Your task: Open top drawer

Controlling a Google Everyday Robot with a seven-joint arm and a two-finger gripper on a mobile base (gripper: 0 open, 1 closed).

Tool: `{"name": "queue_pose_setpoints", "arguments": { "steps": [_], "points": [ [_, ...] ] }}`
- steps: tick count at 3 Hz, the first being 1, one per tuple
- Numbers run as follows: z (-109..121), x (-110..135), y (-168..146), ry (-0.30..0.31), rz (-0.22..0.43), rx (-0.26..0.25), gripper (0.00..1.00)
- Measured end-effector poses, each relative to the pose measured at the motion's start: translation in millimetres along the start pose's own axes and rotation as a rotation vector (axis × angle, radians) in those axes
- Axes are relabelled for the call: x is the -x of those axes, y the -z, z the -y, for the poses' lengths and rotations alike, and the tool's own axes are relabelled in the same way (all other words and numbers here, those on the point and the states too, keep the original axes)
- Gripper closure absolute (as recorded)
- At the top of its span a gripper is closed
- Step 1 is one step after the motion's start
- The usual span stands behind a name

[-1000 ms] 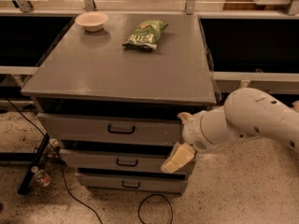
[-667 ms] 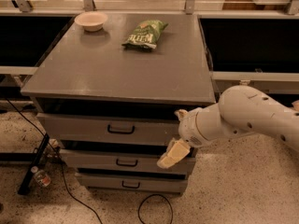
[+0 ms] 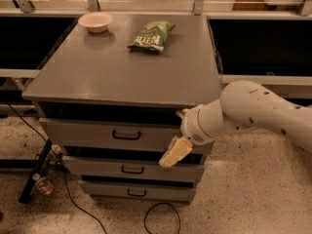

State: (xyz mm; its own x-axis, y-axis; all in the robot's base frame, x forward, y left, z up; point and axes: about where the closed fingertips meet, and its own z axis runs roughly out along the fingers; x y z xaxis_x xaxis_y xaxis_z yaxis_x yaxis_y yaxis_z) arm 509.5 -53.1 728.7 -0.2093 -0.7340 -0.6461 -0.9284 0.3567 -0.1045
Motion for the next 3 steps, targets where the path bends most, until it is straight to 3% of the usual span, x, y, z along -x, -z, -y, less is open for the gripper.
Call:
{"name": "queue_pose_setpoints", "arguments": {
  "steps": [3],
  "points": [
    [4.3,-7.9,-33.6,-0.031,-0.001,0.022,0.0]
  ]
}}
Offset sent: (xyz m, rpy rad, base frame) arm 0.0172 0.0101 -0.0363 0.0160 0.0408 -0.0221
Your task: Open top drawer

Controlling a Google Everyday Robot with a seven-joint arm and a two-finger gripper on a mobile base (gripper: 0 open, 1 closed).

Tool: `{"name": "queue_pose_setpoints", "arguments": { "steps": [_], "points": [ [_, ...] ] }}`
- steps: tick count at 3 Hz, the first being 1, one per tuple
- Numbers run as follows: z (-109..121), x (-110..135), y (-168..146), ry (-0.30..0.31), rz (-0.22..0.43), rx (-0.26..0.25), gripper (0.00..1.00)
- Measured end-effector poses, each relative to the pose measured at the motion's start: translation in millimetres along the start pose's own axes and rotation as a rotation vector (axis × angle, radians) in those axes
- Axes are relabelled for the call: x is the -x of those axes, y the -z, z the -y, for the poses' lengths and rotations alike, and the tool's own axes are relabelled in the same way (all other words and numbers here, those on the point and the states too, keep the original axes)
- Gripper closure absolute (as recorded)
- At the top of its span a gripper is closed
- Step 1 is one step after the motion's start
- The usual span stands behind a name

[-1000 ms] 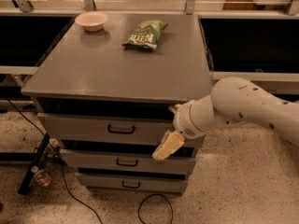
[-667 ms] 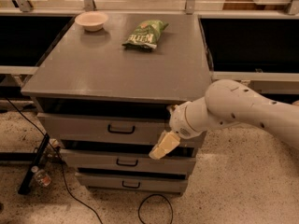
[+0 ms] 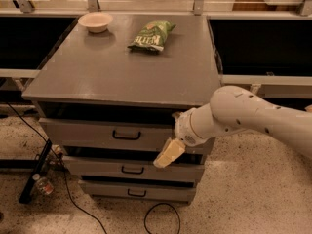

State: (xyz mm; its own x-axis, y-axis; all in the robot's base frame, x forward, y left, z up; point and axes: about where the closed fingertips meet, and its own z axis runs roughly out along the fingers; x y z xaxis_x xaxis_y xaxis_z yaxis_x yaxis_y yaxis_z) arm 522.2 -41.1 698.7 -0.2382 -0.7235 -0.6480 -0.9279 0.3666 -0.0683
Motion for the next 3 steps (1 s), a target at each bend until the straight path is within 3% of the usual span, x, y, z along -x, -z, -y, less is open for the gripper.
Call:
{"name": "queue_pose_setpoints", "arguments": {
  "steps": [2,3],
  "points": [
    [-8.8,-9.2,-32.1,-0.002,-0.009,0.072,0.0],
    [-8.9,-9.1,-32.0,-0.002,-0.009,0.072,0.0]
  ]
}}
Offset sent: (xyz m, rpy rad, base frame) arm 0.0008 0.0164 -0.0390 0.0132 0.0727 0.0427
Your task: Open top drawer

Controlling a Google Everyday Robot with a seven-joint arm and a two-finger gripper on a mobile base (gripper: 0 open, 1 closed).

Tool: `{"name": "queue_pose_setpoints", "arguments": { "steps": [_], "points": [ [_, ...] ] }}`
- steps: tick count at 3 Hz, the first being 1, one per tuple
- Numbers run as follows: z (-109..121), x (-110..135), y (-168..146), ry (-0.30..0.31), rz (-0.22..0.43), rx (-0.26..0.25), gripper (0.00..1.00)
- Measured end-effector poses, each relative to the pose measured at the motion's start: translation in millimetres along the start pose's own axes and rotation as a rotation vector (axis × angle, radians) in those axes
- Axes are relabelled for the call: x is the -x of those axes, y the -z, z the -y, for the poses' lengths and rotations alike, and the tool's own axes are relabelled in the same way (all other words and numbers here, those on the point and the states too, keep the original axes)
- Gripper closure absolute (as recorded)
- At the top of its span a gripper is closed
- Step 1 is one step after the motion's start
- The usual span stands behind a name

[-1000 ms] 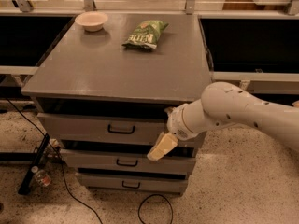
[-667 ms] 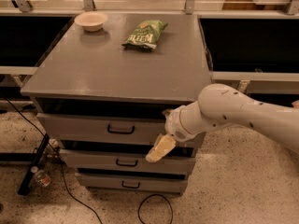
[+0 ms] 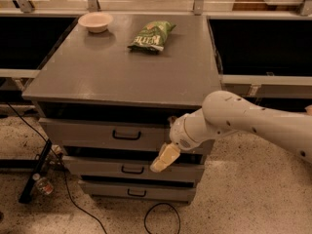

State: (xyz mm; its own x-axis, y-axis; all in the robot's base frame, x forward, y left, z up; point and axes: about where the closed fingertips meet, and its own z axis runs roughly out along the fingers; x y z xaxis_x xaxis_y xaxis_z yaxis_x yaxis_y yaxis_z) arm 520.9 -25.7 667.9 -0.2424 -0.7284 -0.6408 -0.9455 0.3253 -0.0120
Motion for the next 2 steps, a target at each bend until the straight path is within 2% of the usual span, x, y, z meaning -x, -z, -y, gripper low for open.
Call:
{"name": "queue_pose_setpoints", "arguments": {
  "steps": [1,2],
  "points": [
    [-9.3,4.2,8.8,0.03,-0.007,0.015,0.0],
    [-29.0,9.5,44.9,0.082,0.05,0.043,0.0]
  ]
}}
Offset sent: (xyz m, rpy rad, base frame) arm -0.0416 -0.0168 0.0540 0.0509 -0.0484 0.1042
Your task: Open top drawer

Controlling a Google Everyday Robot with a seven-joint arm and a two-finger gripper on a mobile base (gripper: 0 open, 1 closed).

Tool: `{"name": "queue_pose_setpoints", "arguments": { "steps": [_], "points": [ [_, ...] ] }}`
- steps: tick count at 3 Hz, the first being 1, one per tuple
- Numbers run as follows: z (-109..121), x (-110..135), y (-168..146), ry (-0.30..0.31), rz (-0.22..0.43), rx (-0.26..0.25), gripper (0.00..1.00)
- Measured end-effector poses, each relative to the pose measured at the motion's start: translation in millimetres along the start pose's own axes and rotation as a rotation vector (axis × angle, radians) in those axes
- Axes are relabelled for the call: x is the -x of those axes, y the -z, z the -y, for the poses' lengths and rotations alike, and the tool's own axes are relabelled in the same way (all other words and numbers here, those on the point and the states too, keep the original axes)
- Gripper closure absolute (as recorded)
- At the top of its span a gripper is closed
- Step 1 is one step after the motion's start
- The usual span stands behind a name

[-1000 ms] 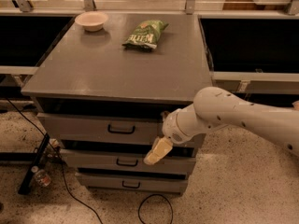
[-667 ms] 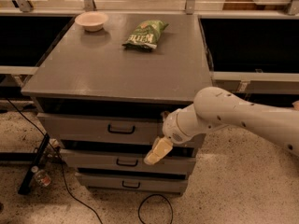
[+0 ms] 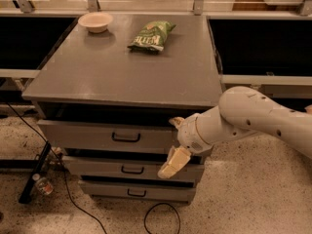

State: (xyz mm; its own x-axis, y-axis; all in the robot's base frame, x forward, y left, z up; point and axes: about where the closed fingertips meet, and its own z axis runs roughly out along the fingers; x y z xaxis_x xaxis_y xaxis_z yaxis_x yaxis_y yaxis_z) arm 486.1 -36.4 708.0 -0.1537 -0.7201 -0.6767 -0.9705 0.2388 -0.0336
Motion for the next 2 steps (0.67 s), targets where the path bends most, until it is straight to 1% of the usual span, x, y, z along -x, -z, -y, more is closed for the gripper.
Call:
{"name": "queue_pose_setpoints", "arguments": {
  "steps": [1,2],
  "points": [
    [-0.8,-0.1,1.2,0.002,0.002,0.001,0.0],
    [18.3,-0.9,-24.1,0.001,-0.009,-0.044,0.0]
  ]
}}
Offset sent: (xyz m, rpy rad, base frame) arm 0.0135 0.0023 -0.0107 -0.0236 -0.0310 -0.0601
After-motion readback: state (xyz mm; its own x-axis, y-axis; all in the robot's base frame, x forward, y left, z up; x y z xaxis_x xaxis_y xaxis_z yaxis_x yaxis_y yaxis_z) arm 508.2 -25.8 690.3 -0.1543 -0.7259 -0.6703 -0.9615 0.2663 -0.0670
